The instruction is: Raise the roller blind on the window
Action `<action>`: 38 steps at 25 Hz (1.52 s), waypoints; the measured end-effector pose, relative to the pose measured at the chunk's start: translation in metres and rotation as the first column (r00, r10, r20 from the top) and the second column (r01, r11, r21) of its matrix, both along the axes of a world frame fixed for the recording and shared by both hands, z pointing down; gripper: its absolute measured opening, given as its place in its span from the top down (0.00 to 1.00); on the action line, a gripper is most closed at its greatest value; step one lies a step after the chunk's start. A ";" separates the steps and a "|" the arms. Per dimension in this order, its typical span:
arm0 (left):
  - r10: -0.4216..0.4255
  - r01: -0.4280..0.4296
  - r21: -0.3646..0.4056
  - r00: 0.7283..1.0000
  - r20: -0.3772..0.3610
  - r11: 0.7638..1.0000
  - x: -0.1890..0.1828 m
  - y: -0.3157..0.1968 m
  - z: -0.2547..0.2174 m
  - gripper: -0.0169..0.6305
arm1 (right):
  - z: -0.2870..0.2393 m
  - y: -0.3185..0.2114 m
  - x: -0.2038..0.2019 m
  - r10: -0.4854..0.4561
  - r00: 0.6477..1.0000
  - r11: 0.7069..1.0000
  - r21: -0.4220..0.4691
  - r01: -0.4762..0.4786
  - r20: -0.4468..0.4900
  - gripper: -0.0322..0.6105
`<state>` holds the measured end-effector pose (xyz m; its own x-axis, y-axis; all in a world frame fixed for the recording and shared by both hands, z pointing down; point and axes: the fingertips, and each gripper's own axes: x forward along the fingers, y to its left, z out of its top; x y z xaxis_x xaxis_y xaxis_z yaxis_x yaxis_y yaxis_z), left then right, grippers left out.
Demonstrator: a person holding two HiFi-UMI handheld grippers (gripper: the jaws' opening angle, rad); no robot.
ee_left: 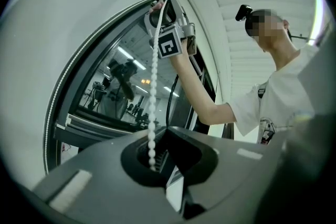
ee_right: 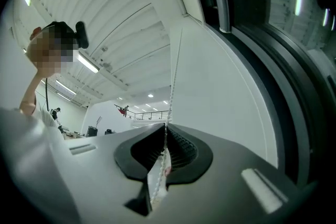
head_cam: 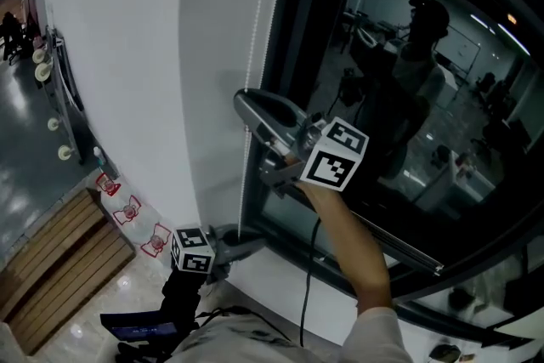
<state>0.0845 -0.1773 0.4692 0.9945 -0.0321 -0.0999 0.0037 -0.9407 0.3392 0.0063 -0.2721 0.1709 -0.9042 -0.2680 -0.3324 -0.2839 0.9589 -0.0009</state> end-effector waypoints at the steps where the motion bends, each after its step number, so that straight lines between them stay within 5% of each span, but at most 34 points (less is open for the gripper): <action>1: 0.001 -0.001 0.000 1.000 0.001 1.000 0.000 0.000 0.001 0.98 | 0.009 0.000 0.000 -0.001 1.000 1.000 -0.014 0.001 0.001 0.93; 36: -0.008 0.008 -0.008 1.000 -0.014 1.000 -0.002 0.000 -0.002 0.98 | 0.161 0.025 0.004 -0.053 0.997 0.963 -0.267 0.038 -0.048 0.92; 38: -0.009 0.009 -0.007 1.000 -0.017 1.000 -0.003 0.001 -0.002 0.98 | 0.158 0.027 0.002 -0.061 0.995 0.967 -0.251 0.040 -0.078 0.83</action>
<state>0.0818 -0.1762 0.4668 0.9923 -0.0416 -0.1167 0.0013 -0.9384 0.3456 0.0083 -0.2454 0.3293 -0.9406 -0.2859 -0.1832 -0.2444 0.9445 -0.2193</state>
